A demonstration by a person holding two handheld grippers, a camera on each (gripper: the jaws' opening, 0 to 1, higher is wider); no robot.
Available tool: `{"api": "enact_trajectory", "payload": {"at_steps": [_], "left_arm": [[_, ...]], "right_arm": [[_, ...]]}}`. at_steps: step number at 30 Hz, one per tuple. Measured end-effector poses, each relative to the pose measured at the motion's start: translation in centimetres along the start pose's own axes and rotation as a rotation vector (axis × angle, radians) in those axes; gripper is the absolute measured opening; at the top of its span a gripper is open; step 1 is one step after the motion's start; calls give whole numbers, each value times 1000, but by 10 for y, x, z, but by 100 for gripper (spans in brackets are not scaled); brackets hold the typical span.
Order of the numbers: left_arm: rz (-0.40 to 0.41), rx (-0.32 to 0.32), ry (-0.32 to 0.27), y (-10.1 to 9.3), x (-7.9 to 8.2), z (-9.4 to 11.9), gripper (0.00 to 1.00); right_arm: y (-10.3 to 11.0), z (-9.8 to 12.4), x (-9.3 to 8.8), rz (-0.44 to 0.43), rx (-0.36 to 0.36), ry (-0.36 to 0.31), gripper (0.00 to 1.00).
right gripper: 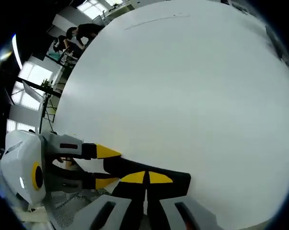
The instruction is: Press the specified remote control buttons in sequence, fully releasing each button before pressing the next.
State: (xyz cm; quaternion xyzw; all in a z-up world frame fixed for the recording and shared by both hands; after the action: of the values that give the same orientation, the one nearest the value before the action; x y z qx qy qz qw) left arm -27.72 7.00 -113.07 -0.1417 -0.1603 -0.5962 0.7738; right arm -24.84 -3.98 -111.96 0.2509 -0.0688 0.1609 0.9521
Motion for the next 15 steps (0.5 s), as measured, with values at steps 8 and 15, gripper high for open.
{"api": "enact_trajectory", "payload": {"at_steps": [8, 15], "left_arm": [[49, 21, -11, -6, 0, 0, 24], [68, 25, -8, -8, 0, 0, 24]], "right_arm": [[7, -7, -2, 14, 7, 15, 0], [9, -9, -5, 52, -12, 32, 0]]}}
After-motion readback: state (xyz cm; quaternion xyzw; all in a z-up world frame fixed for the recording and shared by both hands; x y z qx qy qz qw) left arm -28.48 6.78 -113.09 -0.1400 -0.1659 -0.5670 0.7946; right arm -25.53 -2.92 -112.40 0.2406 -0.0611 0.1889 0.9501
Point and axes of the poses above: the point that each gripper's makers call its tool centre point, and the gripper's own axes: z roughly backward along the fingers, y roughly to its left, x roughly out of its top, the point moved 7 cm from there along z, roughly backward along the fingers, and after that the axes turned 3 degrees about z, right-handed, at the moved point
